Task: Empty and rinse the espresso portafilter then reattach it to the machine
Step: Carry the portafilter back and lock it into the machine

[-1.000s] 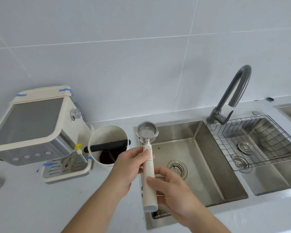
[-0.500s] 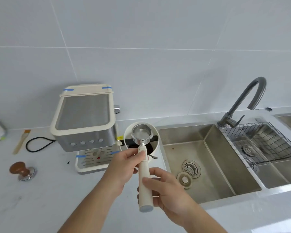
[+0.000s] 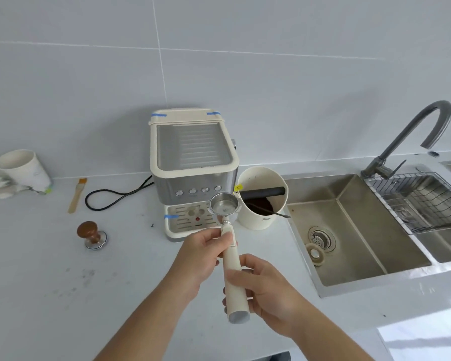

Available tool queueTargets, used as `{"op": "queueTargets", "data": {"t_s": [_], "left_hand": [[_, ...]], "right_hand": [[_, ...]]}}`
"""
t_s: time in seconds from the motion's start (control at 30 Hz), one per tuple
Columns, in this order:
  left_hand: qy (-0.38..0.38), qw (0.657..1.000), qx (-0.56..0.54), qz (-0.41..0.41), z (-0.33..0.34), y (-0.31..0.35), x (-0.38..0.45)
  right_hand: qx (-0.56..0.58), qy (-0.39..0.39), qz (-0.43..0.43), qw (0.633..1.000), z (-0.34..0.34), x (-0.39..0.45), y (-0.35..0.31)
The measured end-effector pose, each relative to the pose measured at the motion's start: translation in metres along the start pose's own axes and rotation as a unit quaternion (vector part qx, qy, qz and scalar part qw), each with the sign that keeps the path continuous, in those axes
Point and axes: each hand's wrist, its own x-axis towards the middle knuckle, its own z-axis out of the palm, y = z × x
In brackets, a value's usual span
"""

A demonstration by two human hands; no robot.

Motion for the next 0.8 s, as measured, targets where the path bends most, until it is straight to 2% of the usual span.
{"op": "queueTargets", "data": {"t_s": [0.27,0.43,0.5,0.6,0.7,0.8], "left_hand": [[-0.018,0.993,0.116,-0.031,-0.037,-0.022,-0.005],[-0.010,0.978,0.209,0.005,-0.071,-0.012,0.000],[-0.022,0.971,0.235,0.038,-0.085,0.003,-0.001],[0.020,0.956,0.269,0.118,-0.102,0.037,-0.001],[0.074,0.921,0.320,0.209,-0.114,0.070,0.009],[0.095,0.884,0.361,0.283,-0.116,0.097,0.026]], "right_hand": [[-0.025,-0.057,0.047,0.997,0.019,0.016,0.023],[-0.037,-0.053,0.067,0.996,0.017,0.036,0.031],[-0.043,-0.055,0.073,0.995,0.016,0.045,0.034],[-0.043,-0.053,0.085,0.994,0.018,0.060,0.037],[-0.037,-0.060,0.100,0.993,0.021,0.076,0.039],[-0.030,-0.067,0.104,0.992,0.023,0.093,0.038]]}}
